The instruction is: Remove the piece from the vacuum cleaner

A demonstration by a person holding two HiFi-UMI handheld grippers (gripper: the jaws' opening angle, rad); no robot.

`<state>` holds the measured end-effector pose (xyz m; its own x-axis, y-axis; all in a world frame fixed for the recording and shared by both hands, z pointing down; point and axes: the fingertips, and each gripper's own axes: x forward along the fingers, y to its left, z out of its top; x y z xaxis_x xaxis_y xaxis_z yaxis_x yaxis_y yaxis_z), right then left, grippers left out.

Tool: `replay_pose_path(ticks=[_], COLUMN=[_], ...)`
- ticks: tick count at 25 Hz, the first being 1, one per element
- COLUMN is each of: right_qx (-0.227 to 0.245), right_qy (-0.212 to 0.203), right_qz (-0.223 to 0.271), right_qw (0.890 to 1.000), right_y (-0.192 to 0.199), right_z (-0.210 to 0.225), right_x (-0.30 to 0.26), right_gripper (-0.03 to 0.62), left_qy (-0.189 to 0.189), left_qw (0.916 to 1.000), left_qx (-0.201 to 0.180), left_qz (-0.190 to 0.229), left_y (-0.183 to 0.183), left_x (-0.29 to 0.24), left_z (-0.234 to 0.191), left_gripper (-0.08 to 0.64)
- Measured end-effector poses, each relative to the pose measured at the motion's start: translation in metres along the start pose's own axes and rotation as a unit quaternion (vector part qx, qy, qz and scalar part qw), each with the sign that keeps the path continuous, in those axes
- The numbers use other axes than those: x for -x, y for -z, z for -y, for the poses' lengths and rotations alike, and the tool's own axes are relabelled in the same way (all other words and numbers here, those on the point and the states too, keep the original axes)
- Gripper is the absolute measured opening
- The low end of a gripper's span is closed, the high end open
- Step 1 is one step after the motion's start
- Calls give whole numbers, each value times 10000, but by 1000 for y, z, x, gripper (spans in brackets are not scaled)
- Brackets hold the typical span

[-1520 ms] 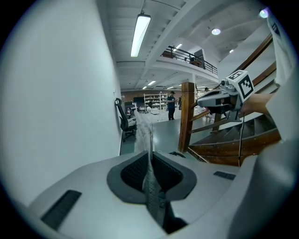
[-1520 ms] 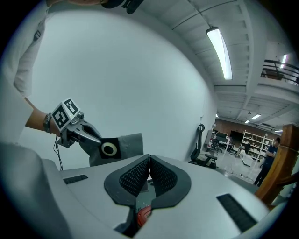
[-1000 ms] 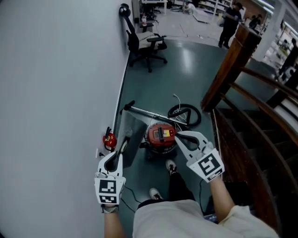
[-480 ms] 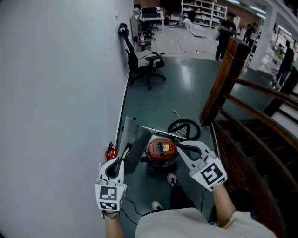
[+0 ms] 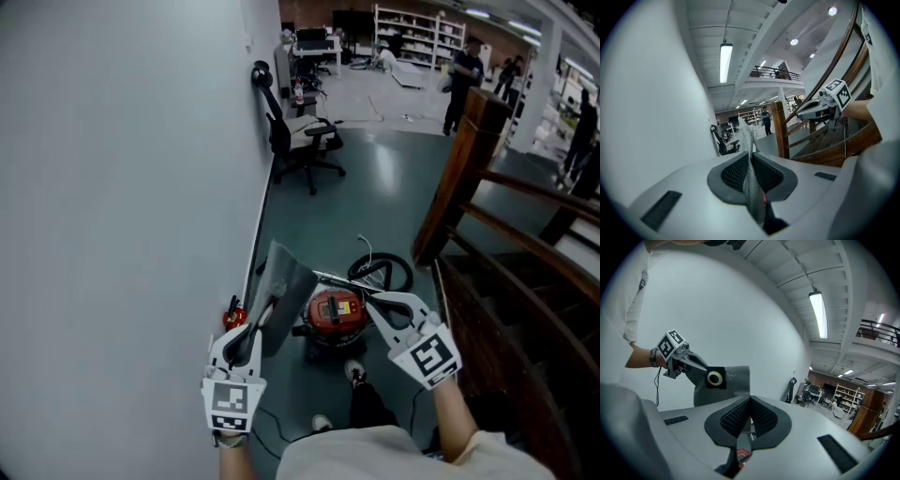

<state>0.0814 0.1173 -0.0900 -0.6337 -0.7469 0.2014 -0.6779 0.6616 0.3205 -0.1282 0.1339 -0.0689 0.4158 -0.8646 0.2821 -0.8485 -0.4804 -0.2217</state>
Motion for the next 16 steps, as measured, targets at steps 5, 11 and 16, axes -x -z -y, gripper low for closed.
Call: replay_pose_path(ticks=[5, 11, 16], right_qx=[17, 39, 26], right_qy=[0, -30, -32], right_qz=[-20, -44, -61], right_qw=[10000, 10000, 10000], right_y=[-1, 2, 3], right_z=[-2, -8, -8], right_x=[3, 5, 9], right_gripper=[28, 28, 28], left_qy=[-34, -38, -44], left_qw=[10000, 10000, 10000], left_qx=[34, 35, 43], left_qz=[24, 4, 19], left_y=[1, 6, 4], left_x=[6, 10, 12], left_z=[1, 5, 9], left_gripper=[32, 32, 32])
